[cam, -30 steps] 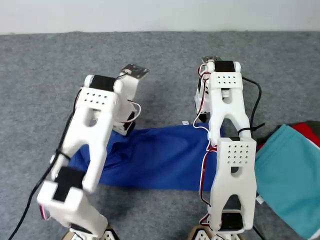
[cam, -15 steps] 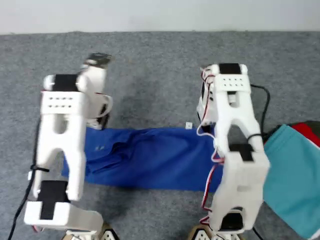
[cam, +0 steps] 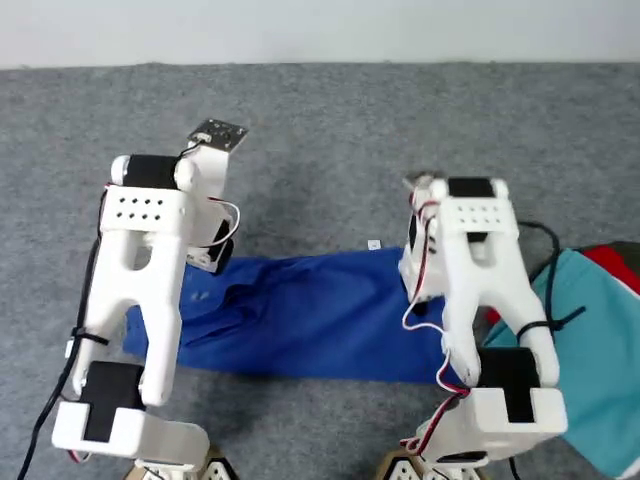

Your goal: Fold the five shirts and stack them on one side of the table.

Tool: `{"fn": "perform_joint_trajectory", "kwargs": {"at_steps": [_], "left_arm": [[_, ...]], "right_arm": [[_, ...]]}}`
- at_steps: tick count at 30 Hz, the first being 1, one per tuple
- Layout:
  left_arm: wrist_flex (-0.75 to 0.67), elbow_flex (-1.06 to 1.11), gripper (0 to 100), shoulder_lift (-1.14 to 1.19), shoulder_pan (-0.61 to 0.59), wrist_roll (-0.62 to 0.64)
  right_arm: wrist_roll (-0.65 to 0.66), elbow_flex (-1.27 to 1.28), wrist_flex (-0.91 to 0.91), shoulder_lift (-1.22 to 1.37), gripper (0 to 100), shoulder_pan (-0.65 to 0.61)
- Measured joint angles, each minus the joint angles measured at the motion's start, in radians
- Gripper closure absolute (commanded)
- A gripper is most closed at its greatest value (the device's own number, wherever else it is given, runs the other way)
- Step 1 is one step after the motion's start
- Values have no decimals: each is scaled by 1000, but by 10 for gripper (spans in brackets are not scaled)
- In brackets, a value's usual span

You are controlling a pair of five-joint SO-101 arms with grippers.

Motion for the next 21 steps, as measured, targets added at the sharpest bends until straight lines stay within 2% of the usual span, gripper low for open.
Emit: {"fn": "perform_joint_trajectory", "kwargs": {"at_steps": [4, 8, 11, 15, 18, 21], "left_arm": [[0, 3, 913, 0, 2, 0], [0, 8, 913, 0, 5, 0], [0, 8, 913, 0, 8, 0], [0, 8, 913, 0, 5, 0], [0, 8, 913, 0, 6, 0], [0, 8, 913, 0, 5, 0]], "right_arm": [[5, 127, -169, 63, 619, -6], [9, 133, -216, 146, 638, -26], [12, 109, -212, 186, 758, -78], [12, 72, -210, 229, 993, -112], [12, 51, -209, 236, 947, -110], [12, 43, -209, 236, 994, -107]]}}
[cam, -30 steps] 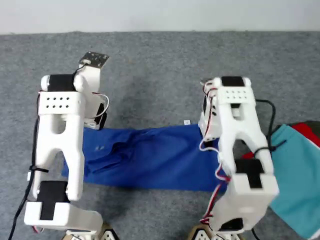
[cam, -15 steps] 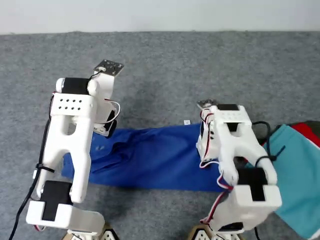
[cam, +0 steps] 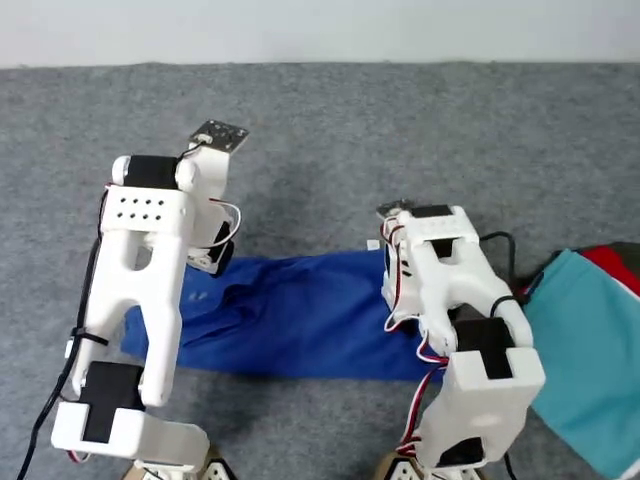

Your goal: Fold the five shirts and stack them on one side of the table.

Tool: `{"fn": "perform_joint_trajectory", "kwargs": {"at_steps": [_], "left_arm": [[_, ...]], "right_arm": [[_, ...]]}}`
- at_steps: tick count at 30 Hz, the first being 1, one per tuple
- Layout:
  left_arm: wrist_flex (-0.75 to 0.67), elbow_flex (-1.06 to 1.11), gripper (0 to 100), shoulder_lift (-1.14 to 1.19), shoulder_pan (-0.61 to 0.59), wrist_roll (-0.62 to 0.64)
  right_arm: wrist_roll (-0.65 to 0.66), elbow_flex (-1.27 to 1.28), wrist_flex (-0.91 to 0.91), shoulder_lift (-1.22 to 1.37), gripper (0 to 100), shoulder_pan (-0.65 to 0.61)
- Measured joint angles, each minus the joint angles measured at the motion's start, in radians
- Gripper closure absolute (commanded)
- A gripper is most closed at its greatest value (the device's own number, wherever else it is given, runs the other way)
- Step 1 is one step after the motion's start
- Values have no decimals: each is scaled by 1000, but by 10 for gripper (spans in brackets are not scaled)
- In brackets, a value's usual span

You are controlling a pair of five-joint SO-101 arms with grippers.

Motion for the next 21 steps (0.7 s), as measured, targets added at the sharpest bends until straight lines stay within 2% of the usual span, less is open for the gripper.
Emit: {"fn": "perform_joint_trajectory", "kwargs": {"at_steps": [13, 18, 21], "left_arm": [[2, -12, 913, -25, -14, 0], [2, -107, 913, -163, -149, 0], [3, -118, 913, -267, -261, 0]], "right_arm": [[0, -38, 83, -34, 990, -40], [0, -38, 101, -130, 990, -61], [0, -38, 101, -196, 990, -118]]}}
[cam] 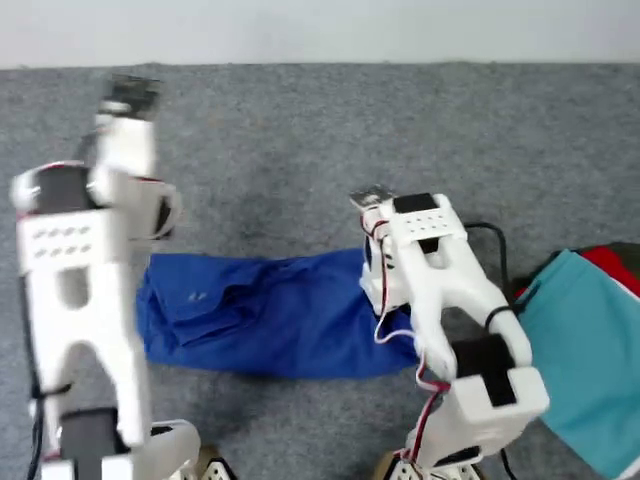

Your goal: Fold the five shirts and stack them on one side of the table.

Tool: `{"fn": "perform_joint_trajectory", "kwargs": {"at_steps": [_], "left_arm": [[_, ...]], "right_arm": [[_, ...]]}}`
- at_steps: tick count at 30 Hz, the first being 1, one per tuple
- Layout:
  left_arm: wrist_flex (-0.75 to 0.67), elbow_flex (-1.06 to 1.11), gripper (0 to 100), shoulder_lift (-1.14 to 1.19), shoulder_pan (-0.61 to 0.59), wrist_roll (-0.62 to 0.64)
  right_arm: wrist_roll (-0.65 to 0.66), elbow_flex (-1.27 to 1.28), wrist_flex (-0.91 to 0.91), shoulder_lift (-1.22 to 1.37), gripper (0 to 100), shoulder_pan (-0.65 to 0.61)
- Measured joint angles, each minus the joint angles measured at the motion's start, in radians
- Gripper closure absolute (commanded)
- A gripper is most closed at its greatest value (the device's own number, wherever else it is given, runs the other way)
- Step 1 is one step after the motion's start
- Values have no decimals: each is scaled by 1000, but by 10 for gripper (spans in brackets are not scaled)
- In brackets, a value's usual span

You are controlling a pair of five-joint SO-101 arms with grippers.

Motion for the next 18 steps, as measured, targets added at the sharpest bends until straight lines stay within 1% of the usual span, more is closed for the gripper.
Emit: {"fn": "perform_joint_trajectory", "kwargs": {"at_steps": [4, 8, 10, 12, 18], "left_arm": [[2, 0, 913, -120, -181, 0], [2, 6, 913, -236, -345, 0], [3, 58, 913, -305, -408, 0], [3, 133, 913, -374, -433, 0], [-12, 341, 913, -588, -419, 0]], "right_arm": [[0, 0, -9, -83, 990, -153], [0, -3, -112, -117, 989, -333], [0, -31, -158, -117, 989, -394], [-9, -81, -183, -92, 989, -442], [-44, -322, -192, 133, 989, -525]]}}
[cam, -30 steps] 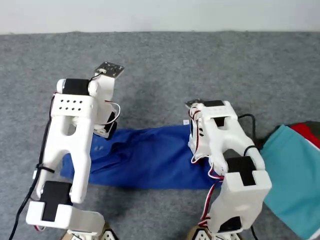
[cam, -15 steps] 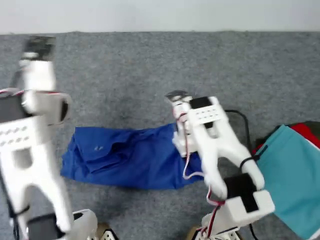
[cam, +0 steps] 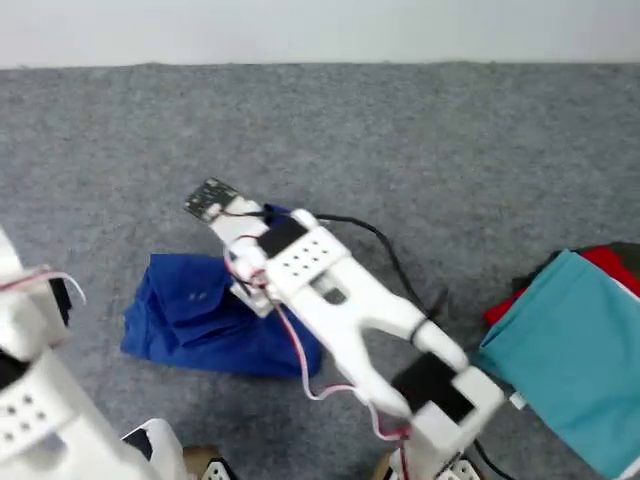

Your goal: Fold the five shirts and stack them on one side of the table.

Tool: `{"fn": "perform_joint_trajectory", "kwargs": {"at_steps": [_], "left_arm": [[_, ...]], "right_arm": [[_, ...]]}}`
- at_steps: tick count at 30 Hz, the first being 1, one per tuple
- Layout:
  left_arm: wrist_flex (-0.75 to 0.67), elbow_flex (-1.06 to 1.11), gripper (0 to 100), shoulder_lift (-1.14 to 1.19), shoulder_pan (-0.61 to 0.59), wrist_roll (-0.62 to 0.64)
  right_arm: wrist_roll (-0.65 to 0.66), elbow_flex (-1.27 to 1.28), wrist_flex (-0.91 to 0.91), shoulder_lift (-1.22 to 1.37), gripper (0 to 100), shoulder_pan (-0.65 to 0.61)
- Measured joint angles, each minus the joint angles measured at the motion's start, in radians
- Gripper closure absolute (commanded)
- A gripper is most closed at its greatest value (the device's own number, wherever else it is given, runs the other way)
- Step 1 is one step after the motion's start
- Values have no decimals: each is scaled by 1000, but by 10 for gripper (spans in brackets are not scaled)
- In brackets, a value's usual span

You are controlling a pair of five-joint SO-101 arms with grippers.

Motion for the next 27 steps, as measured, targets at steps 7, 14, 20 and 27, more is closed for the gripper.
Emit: {"fn": "perform_joint_trajectory", "kwargs": {"at_steps": [7, 14, 20, 27], "left_arm": [[-69, 135, 913, -176, 9, 0], [-74, 144, 913, -190, 9, 0], [-74, 144, 913, -190, 9, 0], [-101, 144, 912, -190, -48, 11]], "right_arm": [[-3, -417, 83, 344, 989, -118], [-3, -836, 232, 634, 987, -176], [-3, -1143, 368, 799, 846, -199], [-3, -1390, 516, 858, 548, -230]]}}
